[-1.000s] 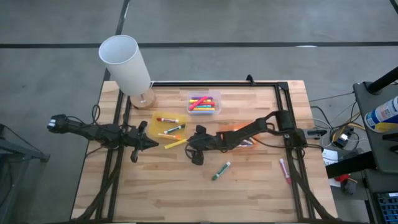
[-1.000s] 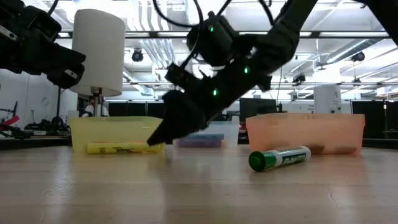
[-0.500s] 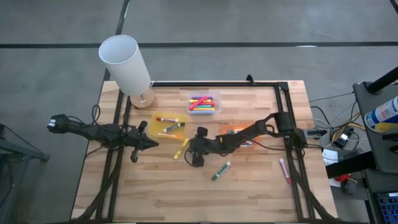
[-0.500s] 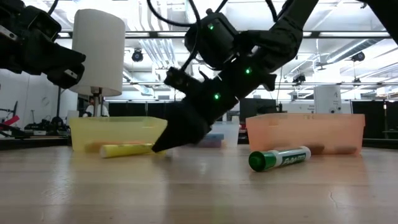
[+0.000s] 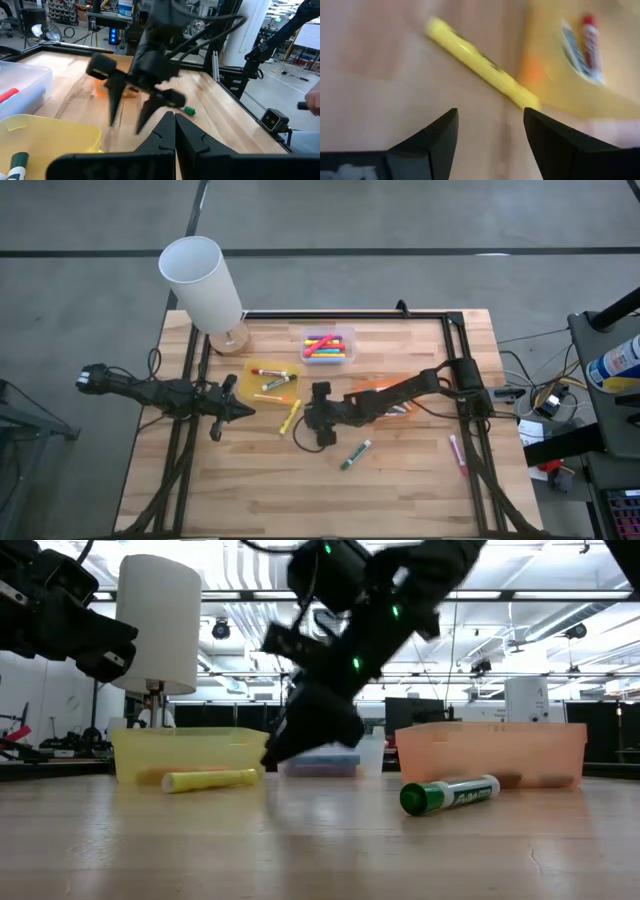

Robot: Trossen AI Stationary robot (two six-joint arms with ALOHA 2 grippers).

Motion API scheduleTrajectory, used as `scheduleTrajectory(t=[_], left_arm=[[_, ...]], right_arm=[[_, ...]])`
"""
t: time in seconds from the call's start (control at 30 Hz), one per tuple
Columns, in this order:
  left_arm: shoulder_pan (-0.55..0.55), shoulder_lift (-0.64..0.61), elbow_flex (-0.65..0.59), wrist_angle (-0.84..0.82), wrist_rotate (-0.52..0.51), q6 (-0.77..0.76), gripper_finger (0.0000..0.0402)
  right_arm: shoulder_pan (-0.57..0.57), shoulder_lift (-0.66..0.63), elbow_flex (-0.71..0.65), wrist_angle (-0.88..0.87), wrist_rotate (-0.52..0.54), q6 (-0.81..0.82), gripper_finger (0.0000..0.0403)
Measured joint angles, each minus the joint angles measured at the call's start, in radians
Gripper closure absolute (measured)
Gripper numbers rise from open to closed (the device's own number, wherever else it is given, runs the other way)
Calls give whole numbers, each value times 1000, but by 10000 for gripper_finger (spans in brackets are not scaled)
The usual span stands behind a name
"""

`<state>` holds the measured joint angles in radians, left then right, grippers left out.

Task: Pick & Place Markers
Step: Put the large yellow highlighter pen into the transparent bin

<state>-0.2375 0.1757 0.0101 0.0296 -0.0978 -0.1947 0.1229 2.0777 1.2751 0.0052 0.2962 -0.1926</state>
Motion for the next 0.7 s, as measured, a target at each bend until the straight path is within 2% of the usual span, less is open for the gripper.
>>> scheduleTrajectory(t=[0.23, 0.3, 0.53, 0.7], left_arm=[[0, 0, 0, 0, 0, 0, 401], [0, 0, 0, 0, 0, 0, 401], [0, 0, 0, 0, 0, 0, 401], [0, 1, 0, 0, 0, 0, 401]], right_arm=[[18, -4, 189, -172, -250, -6, 184], [23, -2, 235, -231, -289, -50, 184], [22, 14, 344, -343, -325, -244, 184], [6, 57, 383, -373, -323, -240, 184]])
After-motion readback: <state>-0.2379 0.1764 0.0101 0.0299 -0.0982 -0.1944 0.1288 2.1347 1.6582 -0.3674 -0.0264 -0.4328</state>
